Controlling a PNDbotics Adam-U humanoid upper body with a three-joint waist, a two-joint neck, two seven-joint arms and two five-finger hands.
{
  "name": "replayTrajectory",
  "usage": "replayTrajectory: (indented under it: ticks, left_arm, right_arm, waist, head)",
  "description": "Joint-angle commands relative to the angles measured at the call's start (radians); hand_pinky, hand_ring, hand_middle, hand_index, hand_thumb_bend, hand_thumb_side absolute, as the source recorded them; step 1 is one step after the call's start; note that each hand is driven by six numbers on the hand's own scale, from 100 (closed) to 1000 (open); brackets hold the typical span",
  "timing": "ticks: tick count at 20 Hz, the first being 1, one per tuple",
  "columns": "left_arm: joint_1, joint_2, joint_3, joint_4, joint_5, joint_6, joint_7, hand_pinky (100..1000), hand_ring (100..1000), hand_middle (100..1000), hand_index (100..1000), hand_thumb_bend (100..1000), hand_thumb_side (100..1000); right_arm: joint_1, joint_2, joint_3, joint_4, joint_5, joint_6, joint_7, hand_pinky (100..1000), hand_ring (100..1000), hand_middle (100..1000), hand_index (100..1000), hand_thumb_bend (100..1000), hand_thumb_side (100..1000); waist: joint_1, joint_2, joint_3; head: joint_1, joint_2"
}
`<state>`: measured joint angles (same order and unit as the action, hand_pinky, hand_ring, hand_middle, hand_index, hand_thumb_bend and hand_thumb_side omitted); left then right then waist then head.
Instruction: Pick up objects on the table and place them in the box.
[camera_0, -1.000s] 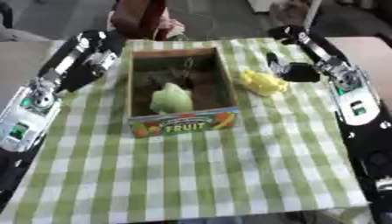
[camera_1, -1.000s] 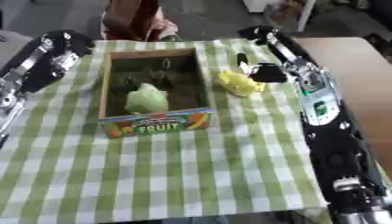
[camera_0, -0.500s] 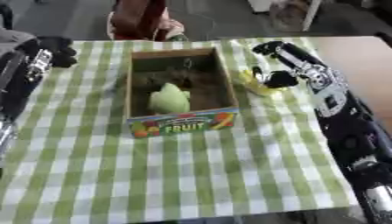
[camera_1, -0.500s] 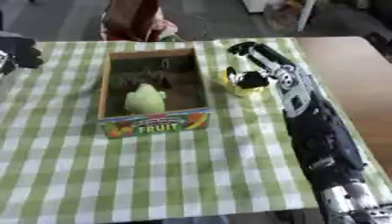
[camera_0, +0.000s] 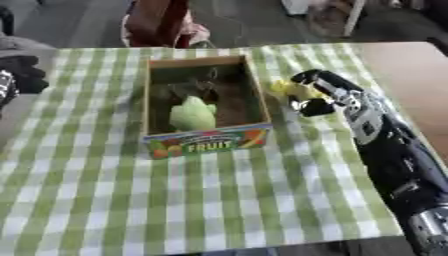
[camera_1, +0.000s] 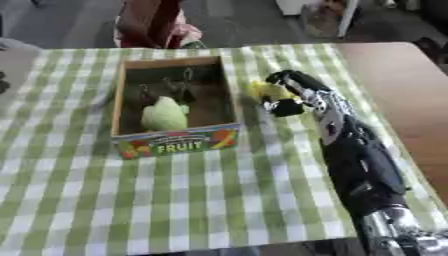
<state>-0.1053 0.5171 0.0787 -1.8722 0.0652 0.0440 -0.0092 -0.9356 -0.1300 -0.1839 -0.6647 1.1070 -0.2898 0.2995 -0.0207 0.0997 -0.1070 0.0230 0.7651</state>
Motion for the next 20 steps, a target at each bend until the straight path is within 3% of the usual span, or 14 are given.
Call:
replayTrajectory:
  ticks: [1, 7, 11, 12, 14, 15, 16, 17, 20]
  left_arm:
    - [-0.002, 0.008, 0.016, -0.017, 0.000, 0.004, 0.002, 736, 647, 610, 783, 100, 880]
    - [0.011, 0.005, 0.011, -0.012, -0.004, 0.006, -0.006, 734, 642, 604, 783, 100, 891]
    - [0.015, 0.002, 0.010, -0.012, -0.004, 0.007, -0.007, 733, 642, 603, 783, 100, 893]
    - [0.016, 0.002, 0.010, -0.011, -0.004, 0.007, -0.007, 732, 640, 602, 783, 100, 896]
    - [0.021, 0.000, 0.010, -0.010, -0.007, 0.008, -0.007, 732, 640, 601, 783, 100, 897]
    - [0.022, -0.002, 0.010, -0.009, -0.008, 0.008, -0.007, 732, 639, 600, 783, 100, 898]
    - [0.023, -0.003, 0.010, -0.009, -0.008, 0.008, -0.007, 731, 639, 600, 782, 100, 899]
    - [0.024, -0.004, 0.010, -0.008, -0.008, 0.009, -0.006, 731, 639, 600, 782, 100, 899]
    - [0.026, -0.006, 0.010, -0.008, -0.009, 0.009, -0.006, 731, 638, 599, 782, 100, 900]
  right_arm:
    - [-0.020, -0.019, 0.003, -0.009, 0.042, 0.002, 0.007, 863, 900, 841, 898, 100, 334]
    - [-0.012, -0.013, 0.005, -0.005, 0.143, 0.090, 0.000, 785, 877, 833, 892, 100, 387]
    - [-0.009, -0.009, 0.004, -0.003, 0.186, 0.114, 0.004, 781, 885, 840, 892, 100, 398]
    - [-0.009, -0.008, 0.003, -0.003, 0.191, 0.115, 0.005, 708, 831, 850, 881, 131, 412]
    - [-0.008, -0.009, 0.006, -0.001, 0.210, 0.119, 0.006, 642, 751, 843, 867, 100, 408]
    - [-0.007, -0.009, 0.006, -0.002, 0.217, 0.119, 0.002, 569, 636, 818, 841, 100, 389]
    - [-0.007, -0.008, 0.006, -0.005, 0.223, 0.118, -0.005, 538, 598, 798, 825, 100, 382]
    - [-0.007, -0.007, 0.005, -0.008, 0.228, 0.116, -0.012, 456, 515, 734, 771, 100, 362]
    - [-0.009, -0.005, 0.003, -0.029, 0.237, 0.108, -0.061, 343, 398, 595, 670, 100, 334]
  waist:
    - [0.002, -0.015, 0.002]
    - [0.003, -0.015, 0.003]
    - [0.003, -0.016, 0.004]
    - [0.002, -0.016, 0.004]
    - [0.001, -0.016, 0.006]
    - [0.001, -0.016, 0.006]
    - [0.001, -0.016, 0.006]
    - [0.001, -0.016, 0.007]
    - [0.000, -0.016, 0.007]
  head:
    - [-0.003, -0.001]
    - [-0.005, -0.003]
    - [-0.004, -0.004]
    - [-0.004, -0.004]
    - [-0.005, -0.004]
    - [-0.005, -0.005]
    - [-0.005, -0.005]
    - [-0.005, -0.005]
    - [-0.005, -0.005]
